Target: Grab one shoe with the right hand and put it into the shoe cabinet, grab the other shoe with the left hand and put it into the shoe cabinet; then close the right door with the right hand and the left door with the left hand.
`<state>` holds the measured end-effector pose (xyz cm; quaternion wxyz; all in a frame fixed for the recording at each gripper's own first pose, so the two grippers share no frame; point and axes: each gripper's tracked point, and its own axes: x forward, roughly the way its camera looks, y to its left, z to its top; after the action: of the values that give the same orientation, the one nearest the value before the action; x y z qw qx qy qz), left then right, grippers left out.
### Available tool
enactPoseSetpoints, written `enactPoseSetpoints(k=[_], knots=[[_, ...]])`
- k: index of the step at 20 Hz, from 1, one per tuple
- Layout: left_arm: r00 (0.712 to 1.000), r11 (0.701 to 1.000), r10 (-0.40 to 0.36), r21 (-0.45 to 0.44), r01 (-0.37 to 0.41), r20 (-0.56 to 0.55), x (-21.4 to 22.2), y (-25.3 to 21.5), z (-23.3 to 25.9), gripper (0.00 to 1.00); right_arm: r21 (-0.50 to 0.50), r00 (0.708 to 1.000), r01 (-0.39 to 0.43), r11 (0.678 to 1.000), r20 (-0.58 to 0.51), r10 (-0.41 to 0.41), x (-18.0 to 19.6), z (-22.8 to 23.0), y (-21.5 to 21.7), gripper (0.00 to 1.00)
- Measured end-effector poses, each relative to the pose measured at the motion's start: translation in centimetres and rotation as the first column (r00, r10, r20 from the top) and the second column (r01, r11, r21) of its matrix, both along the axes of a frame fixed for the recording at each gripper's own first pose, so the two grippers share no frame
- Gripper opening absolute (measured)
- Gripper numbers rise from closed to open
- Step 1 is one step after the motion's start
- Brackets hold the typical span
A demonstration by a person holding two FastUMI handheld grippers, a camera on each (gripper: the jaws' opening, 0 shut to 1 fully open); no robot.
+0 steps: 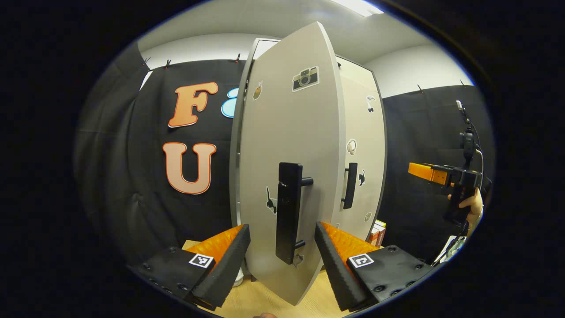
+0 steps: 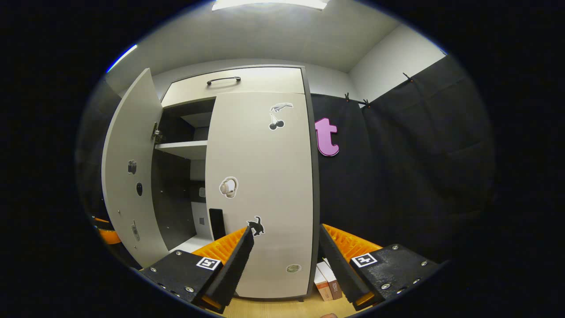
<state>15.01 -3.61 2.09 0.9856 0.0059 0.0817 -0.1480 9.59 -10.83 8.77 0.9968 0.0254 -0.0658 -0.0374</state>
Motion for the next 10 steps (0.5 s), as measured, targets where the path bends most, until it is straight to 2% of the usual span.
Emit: enactPoseSetpoints(k=[1, 3, 4, 5, 7, 10], knots=[[1.0, 1.0, -0.001, -0.002, 0.001, 0.003, 0.3, -0.6, -0.1, 0.98, -0.002, 1.0, 0.005, 1.0, -0.004, -0.005, -0.1, -0.1, -0.6, 0.92], [1.0, 1.0, -0.002, -0.026, 0.002, -0.003, 1.1, -1.8, -0.4, 0.93, 0.0, 1.0, 0.013, 1.0, -0.004, -0.013, -0.5, -0.1, -1.8, 0.92], [1.0, 0.999, -0.006, -0.036, 0.005, -0.013, 1.4, -2.5, -0.9, 0.98, 0.0, 1.0, 0.019, 1.0, -0.004, -0.019, -0.6, -0.1, -2.4, 0.92], [1.0, 0.999, -0.006, -0.041, 0.005, -0.022, 1.8, -3.1, -1.2, 0.94, 0.001, 1.0, 0.027, 1.0, -0.006, -0.027, -0.8, -0.2, -3.1, 0.92], [0.999, 0.999, -0.009, -0.047, 0.007, -0.031, 2.8, -4.4, -1.9, 0.98, 0.004, 0.999, 0.041, 0.999, -0.011, -0.041, -1.0, -0.3, -4.3, 0.92], [0.999, 1.0, 0.012, -0.027, -0.013, -0.038, 4.5, -5.8, -3.0, 0.98, 0.011, 0.998, 0.062, 0.998, -0.02, -0.061, -1.3, -0.7, -6.1, 0.92]])
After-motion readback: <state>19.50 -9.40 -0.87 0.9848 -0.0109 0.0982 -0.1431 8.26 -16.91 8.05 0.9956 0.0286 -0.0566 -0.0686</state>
